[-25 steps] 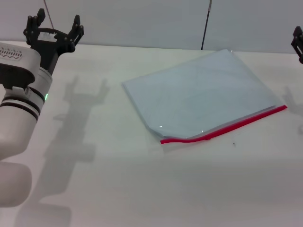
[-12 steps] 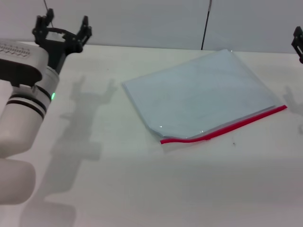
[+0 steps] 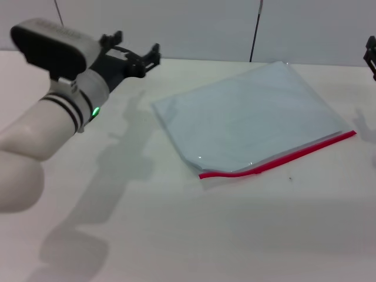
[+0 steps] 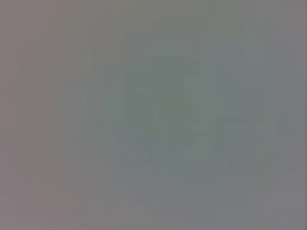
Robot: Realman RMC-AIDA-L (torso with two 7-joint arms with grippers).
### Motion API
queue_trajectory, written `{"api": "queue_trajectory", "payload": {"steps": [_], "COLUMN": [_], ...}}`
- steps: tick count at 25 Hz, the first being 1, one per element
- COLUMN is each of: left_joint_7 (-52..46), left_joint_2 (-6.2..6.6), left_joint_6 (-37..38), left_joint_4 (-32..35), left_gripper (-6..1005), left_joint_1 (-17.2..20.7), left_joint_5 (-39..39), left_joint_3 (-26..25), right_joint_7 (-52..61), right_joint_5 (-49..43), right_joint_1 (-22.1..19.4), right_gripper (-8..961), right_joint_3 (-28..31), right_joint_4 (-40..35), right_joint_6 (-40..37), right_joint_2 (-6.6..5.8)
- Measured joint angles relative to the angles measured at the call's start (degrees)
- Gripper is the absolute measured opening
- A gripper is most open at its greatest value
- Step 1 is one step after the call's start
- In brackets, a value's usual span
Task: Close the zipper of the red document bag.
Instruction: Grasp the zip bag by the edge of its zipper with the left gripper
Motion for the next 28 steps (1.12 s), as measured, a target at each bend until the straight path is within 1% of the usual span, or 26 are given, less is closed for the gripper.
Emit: {"api": "queue_trajectory", "payload": {"steps": [1,4,7,10,11,13,15,16,17,20,22,23,24,25,27,28], "left_joint_7": [0.64,3.96,9.12,14.52,16.73,20.04,24.12,26.10,27.95,32.03,32.69,32.75,32.80,32.88,33.01,33.06], "left_joint_2": [0.65,1.88,2.75,3.04,2.94,2.60,1.92,1.59,1.05,-0.40,-1.54,-2.40,-2.98,-3.91,-5.48,-6.00], "left_joint_6": [1.90,8.68,16.84,25.78,29.77,35.37,42.22,44.35,48.49,56.61,60.97,63.52,65.04,67.12,70.27,71.60], "left_joint_4": [1.58,6.07,10.74,15.19,16.64,18.60,20.71,21.45,22.39,24.05,24.96,25.57,25.98,26.65,27.97,28.56], "left_gripper": [890,890,890,890,890,890,890,890,890,889,889,889,889,889,889,889], "left_joint_1": [-0.01,-0.01,0.32,1.09,1.49,2.07,2.64,2.78,2.98,3.25,3.22,3.05,2.91,2.73,2.28,2.15], "left_joint_5": [0.48,1.78,2.06,2.81,3.05,3.20,3.20,3.20,3.23,4.98,8.11,10.82,12.66,15.64,20.67,22.37], "left_joint_3": [-0.17,-0.91,-2.88,-7.02,-9.06,-12.55,-16.47,-17.89,-19.93,-24.70,-27.05,-28.45,-29.23,-30.34,-31.69,-31.97], "right_joint_7": [0.00,0.00,0.00,0.00,0.00,0.00,0.00,0.00,0.00,0.00,0.00,0.00,0.00,0.00,0.00,0.00], "right_joint_5": [0.00,0.00,0.00,0.00,0.00,0.00,0.00,-0.05,-0.14,-0.39,-0.40,-0.41,-0.41,-0.42,-0.44,-0.45], "right_joint_1": [0.01,-0.01,-0.02,-0.03,-0.03,0.02,0.14,0.17,0.18,0.21,0.26,0.31,0.34,0.36,0.43,0.46], "right_gripper": [707,707,707,707,707,706,706,706,706,706,706,706,706,706,706,706], "right_joint_3": [0.00,0.00,0.00,0.00,0.00,0.00,0.00,-0.01,-0.02,-0.08,-0.09,-0.09,-0.09,-0.09,-0.09,-0.09], "right_joint_4": [0.00,0.00,-0.08,-0.18,-0.22,-0.30,-0.35,-0.35,-0.35,-0.43,-0.44,-0.44,-0.44,-0.44,-0.44,-0.44], "right_joint_6": [0.00,0.00,-0.01,0.09,0.33,1.17,1.92,2.10,2.20,2.21,2.23,2.24,2.25,2.25,2.25,2.25], "right_joint_2": [0.00,0.00,0.00,0.00,0.00,0.00,0.00,0.00,0.01,0.00,0.00,0.00,0.00,0.00,0.00,0.01]}}
